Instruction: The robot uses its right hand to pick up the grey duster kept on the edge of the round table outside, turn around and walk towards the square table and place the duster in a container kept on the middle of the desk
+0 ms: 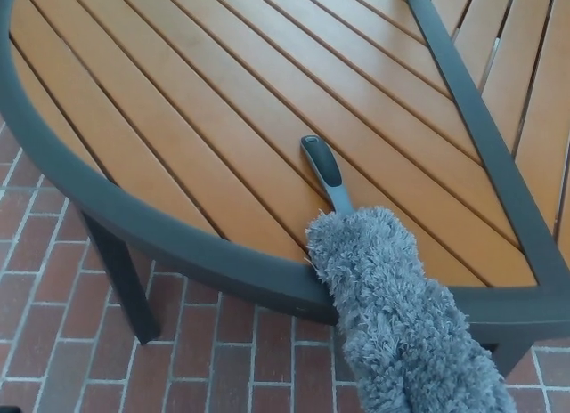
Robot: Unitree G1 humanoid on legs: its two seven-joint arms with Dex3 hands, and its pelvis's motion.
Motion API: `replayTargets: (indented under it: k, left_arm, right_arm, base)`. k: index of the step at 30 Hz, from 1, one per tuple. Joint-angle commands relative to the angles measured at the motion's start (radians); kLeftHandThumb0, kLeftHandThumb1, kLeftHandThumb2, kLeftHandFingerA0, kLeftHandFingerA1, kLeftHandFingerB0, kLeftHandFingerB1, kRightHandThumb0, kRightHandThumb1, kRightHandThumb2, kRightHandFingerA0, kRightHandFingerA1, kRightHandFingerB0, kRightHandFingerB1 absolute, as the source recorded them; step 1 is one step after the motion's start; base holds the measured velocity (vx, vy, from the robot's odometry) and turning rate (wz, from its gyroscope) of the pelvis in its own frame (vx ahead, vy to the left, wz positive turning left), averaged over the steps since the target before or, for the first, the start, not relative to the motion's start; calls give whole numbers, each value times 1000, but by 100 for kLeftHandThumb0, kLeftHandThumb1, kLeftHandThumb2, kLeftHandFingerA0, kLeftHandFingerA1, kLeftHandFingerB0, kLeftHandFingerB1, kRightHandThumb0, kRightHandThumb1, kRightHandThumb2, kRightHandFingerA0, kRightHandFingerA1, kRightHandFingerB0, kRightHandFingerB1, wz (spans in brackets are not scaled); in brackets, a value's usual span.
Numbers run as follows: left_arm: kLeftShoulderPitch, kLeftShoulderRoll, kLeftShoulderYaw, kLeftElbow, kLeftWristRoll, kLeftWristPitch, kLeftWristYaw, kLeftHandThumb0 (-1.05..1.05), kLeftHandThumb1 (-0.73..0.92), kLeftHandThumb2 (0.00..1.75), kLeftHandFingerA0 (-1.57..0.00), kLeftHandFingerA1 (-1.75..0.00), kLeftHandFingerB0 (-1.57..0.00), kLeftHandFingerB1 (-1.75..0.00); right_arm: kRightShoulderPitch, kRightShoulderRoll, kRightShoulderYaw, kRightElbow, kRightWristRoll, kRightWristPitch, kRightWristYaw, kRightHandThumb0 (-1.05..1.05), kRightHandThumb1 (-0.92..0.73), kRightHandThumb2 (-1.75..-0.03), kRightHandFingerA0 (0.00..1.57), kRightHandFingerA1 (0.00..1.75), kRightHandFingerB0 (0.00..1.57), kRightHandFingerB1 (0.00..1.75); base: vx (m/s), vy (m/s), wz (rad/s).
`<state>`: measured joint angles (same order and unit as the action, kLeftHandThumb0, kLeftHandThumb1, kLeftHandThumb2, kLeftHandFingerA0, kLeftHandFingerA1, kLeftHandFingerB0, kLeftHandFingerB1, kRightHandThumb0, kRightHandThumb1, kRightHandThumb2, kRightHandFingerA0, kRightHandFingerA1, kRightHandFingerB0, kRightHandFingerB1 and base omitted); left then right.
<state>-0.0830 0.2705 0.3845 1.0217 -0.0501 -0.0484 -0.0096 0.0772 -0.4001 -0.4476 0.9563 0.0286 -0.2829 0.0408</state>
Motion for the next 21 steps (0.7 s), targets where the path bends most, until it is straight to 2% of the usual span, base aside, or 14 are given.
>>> replayTargets:
  k: [1,3,4,12,13,14,15,18,19,20,21]
  left_arm:
    - [-12,33,62,35,-65,-195,9,5,54,104,-91,-89,-89,-73]
    - [-15,35,65,37,-62,-192,11,5,54,104,-91,-89,-89,-73]
    - [-18,42,67,45,-60,-194,11,6,52,104,-91,-89,-88,-72]
    - [-39,61,63,87,-49,-222,10,6,50,105,-90,-88,-89,-71]
    - [-41,59,65,87,-54,-216,7,5,53,100,-91,-91,-89,-70]
    - [-42,58,66,87,-57,-212,4,5,53,100,-91,-91,-89,-70]
    - [-39,53,74,95,-67,-221,5,6,52,99,-92,-91,-91,-72]
    - [-35,51,80,102,-73,-229,5,7,49,98,-93,-91,-92,-72]
    - [-34,51,80,101,-72,-228,9,3,52,99,-95,-90,-91,-70]
    - [-33,51,79,100,-71,-228,12,3,52,99,-95,-90,-91,-70]
    - [-34,51,79,102,-71,-228,12,4,49,98,-93,-88,-90,-71]
  right_arm:
    - [-12,-22,-60,41,72,-139,-28,-3,-61,-89,89,61,52,64]
    - [-16,-22,-64,49,73,-146,-31,-3,-61,-89,89,61,52,64]
    - [-23,-29,-79,48,83,-150,-39,-3,-62,-96,86,58,50,65]
    - [-43,-49,-127,15,113,-174,-43,-5,-67,-92,85,59,50,66]
    - [-43,-40,-144,-49,109,-234,-82,-16,-76,-62,77,59,38,61]
    - [-43,-33,-157,-97,106,-279,-112,-16,-76,-62,77,59,38,61]
    - [-55,-12,-193,-179,109,-360,-174,-14,-76,-64,80,61,36,62]
    - [-64,7,-211,-231,102,-365,-215,-17,-77,-65,77,64,32,62]
    - [-75,21,-222,-283,99,-365,-242,-21,-78,-62,66,79,26,64]
    - [-82,32,-231,-321,97,-365,-260,-21,-78,-62,66,79,26,64]
    - [-92,44,-236,-364,100,-376,-264,-21,-75,-62,59,87,24,64]
  base:
    - [0,0,0]
    - [0,0,0]
    - [0,0,0]
    - [0,0,0]
    - [0,0,0]
    - [0,0,0]
    - [8,5,11]
    - [0,0,0]
    - [0,0,0]
    - [0,0,0]
    - [0,0,0]
